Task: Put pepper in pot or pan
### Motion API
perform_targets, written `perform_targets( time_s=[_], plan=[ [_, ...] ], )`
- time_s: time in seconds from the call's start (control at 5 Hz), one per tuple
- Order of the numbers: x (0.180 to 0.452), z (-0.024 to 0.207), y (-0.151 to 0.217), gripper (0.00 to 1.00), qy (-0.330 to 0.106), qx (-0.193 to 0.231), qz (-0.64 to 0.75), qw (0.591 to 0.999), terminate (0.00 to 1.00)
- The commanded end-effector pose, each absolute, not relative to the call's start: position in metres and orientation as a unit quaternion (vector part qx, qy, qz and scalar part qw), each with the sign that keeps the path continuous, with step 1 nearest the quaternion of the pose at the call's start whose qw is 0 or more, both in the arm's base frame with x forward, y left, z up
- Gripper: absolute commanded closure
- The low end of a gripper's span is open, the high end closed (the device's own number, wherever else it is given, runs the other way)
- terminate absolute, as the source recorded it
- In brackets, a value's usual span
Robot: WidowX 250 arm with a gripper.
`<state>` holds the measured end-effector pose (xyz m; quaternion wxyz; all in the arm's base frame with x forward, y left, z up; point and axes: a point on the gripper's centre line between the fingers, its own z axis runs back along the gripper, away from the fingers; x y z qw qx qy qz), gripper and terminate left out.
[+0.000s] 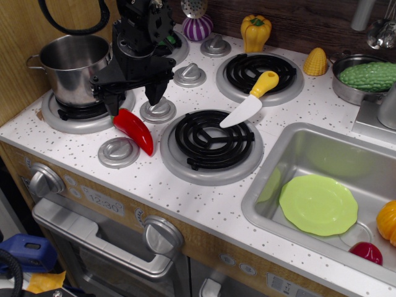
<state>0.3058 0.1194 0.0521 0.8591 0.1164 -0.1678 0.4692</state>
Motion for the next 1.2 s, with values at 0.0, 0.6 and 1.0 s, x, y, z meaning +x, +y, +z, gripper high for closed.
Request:
perform_targets(
  time_s=[0.0,0.6,1.0],
  plan=[
    [0.306,0.052,0.119,0.0,-0.168,0.116,0.469,0.859,0.0],
    [0.301,0.019,0.129,0.0,-0.163,0.075,0.488,0.854,0.0],
    [0.301,0.008,0.142,0.0,-0.181,0.061,0.488,0.852,0.0]
  ],
)
